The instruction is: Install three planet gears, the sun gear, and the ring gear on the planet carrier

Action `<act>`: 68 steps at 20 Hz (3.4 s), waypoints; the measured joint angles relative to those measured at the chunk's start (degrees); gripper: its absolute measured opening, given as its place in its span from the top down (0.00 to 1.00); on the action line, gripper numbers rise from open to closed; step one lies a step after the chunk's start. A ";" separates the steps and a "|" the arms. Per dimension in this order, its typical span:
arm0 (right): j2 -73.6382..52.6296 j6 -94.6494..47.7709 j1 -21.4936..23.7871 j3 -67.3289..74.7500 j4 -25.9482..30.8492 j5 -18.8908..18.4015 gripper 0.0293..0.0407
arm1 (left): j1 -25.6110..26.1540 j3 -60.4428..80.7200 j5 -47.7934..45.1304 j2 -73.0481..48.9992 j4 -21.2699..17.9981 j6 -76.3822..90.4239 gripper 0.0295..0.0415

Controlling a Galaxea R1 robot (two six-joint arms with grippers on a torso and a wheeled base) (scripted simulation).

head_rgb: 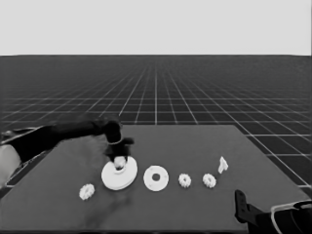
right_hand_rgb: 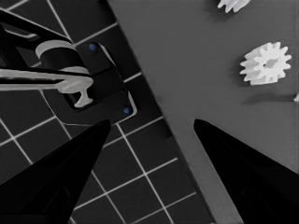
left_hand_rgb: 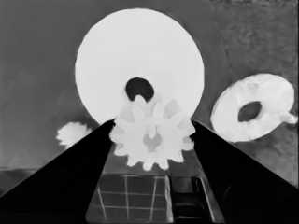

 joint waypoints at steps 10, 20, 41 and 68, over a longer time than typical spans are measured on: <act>0.00 0.00 0.00 0.00 0.00 0.00 0.19 | 5.50 -26.90 -2.34 27.01 4.18 2.87 0.86; 0.00 0.00 0.00 0.00 0.00 0.00 0.19 | 8.27 -30.36 -4.08 28.20 6.45 4.67 0.36; 0.00 0.00 0.00 0.00 0.00 0.00 0.19 | 2.25 23.07 0.00 -17.51 1.72 -3.29 0.25; 0.00 0.00 0.00 0.00 0.00 0.00 0.19 | 16.09 14.68 -10.85 -25.58 12.12 11.98 0.86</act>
